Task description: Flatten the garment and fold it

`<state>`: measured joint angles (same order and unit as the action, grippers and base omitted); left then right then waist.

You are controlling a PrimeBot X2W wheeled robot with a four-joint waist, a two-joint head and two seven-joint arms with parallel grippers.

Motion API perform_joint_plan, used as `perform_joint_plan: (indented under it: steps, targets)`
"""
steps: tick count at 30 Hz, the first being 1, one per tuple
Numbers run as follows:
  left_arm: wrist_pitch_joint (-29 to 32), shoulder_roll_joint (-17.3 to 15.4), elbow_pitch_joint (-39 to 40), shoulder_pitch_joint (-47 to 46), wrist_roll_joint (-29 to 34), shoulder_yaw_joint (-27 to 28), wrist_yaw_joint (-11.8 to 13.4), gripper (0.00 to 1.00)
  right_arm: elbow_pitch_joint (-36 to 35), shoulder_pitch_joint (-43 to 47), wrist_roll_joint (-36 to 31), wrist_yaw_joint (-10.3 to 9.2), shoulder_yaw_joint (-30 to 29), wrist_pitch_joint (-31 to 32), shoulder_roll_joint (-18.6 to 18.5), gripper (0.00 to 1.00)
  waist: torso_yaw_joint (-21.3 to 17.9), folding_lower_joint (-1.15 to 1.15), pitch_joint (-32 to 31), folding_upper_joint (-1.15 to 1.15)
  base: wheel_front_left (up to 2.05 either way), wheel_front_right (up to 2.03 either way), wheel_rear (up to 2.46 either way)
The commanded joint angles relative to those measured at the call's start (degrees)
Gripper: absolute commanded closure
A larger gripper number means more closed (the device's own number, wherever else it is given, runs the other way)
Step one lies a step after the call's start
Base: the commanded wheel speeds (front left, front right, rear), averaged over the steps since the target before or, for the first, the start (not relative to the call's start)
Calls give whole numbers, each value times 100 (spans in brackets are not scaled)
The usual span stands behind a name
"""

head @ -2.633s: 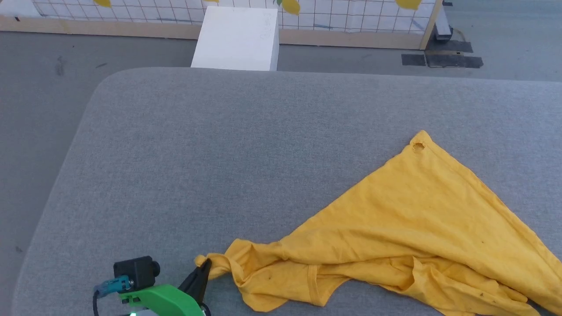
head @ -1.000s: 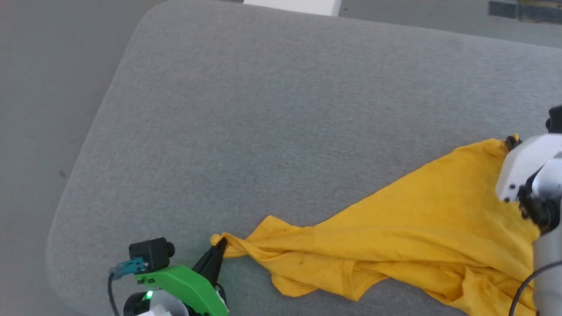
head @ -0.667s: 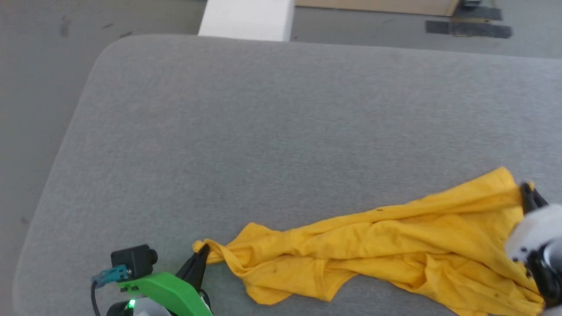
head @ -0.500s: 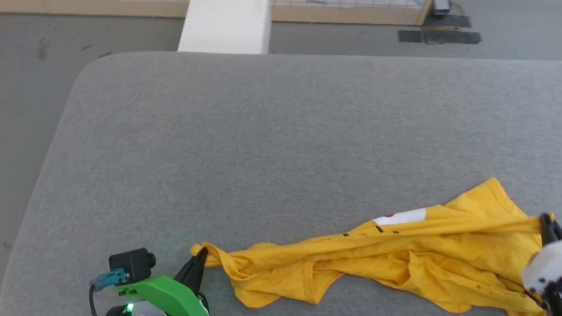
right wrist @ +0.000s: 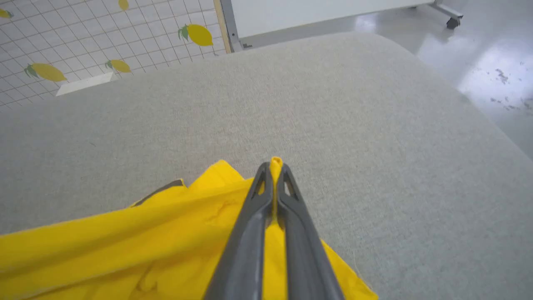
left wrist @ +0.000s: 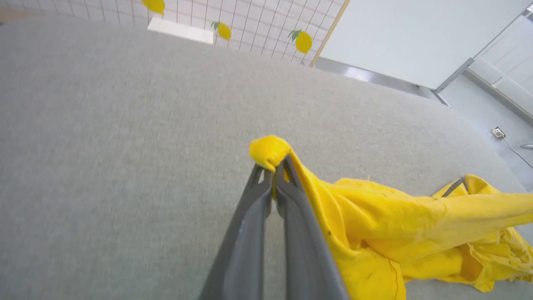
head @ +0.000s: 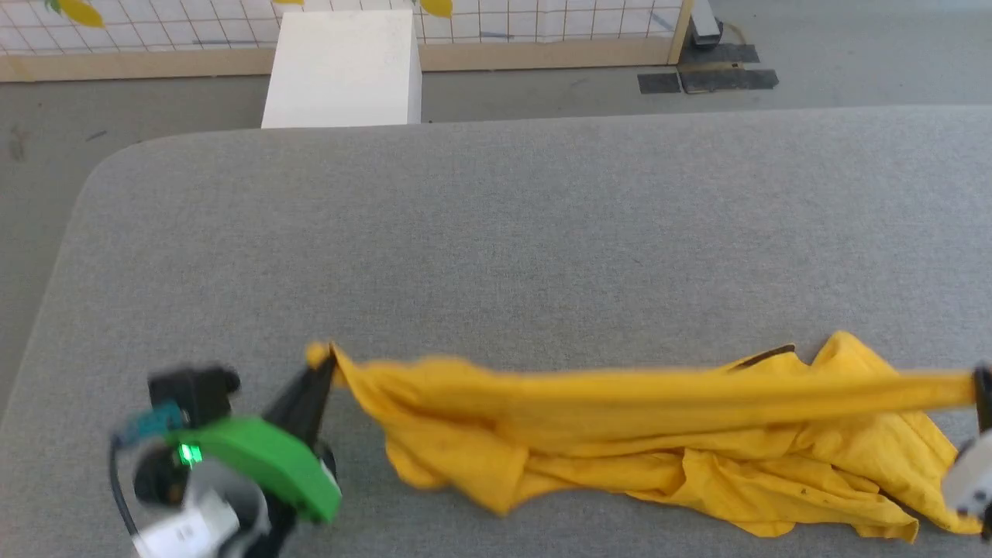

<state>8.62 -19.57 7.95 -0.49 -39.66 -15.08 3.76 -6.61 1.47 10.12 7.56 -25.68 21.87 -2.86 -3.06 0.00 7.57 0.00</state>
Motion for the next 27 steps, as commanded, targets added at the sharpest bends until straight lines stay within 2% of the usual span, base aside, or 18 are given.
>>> perform_joint_plan:
  steps: [1, 3, 7, 11, 15, 21, 24, 27]
  targets:
    - [62, -142, 73, -401, 86, 66, -103, 100, -237, -314, -142, -8, 116, 135, -88, 100, -23, 0, 100, 0, 0, 0, 0]
    - [170, -283, 116, -912, 153, 115, -193, 100, -461, -671, -241, -8, 325, 393, -351, 100, -55, 0, 231, 0, 0, 0, 0]
    - [471, -465, 131, -2105, 377, 172, -197, 100, -549, -1611, -226, -8, 796, 894, -1058, 100, -122, 0, 611, 0, 0, 0, 0]
    - [839, -429, 30, -3535, 271, 229, -287, 100, -343, -2854, -118, -8, 1336, 1310, -1710, 100, -177, 0, 1182, 0, 0, 0, 0]
    - [1046, -566, -361, -4982, 483, 302, -330, 100, 40, -4187, -121, -8, 1869, 1544, -2134, 100, -272, 0, 1757, 0, 0, 0, 0]
    - [984, -676, -954, -6847, 1120, 243, -269, 100, 810, -6162, -471, -8, 2344, 1503, -2293, 100, -336, 0, 2411, 0, 0, 0, 0]
    - [699, -566, -1249, -7742, 1344, 338, -108, 100, 1194, -7094, -714, -8, 2326, 1354, -2160, 100, -345, 0, 2675, 0, 0, 0, 0]
    - [148, -545, -1537, -8529, 1615, 433, -31, 100, 1501, -7855, -999, -8, 2220, 1062, -1949, 100, -362, 0, 2866, 0, 0, 0, 0]
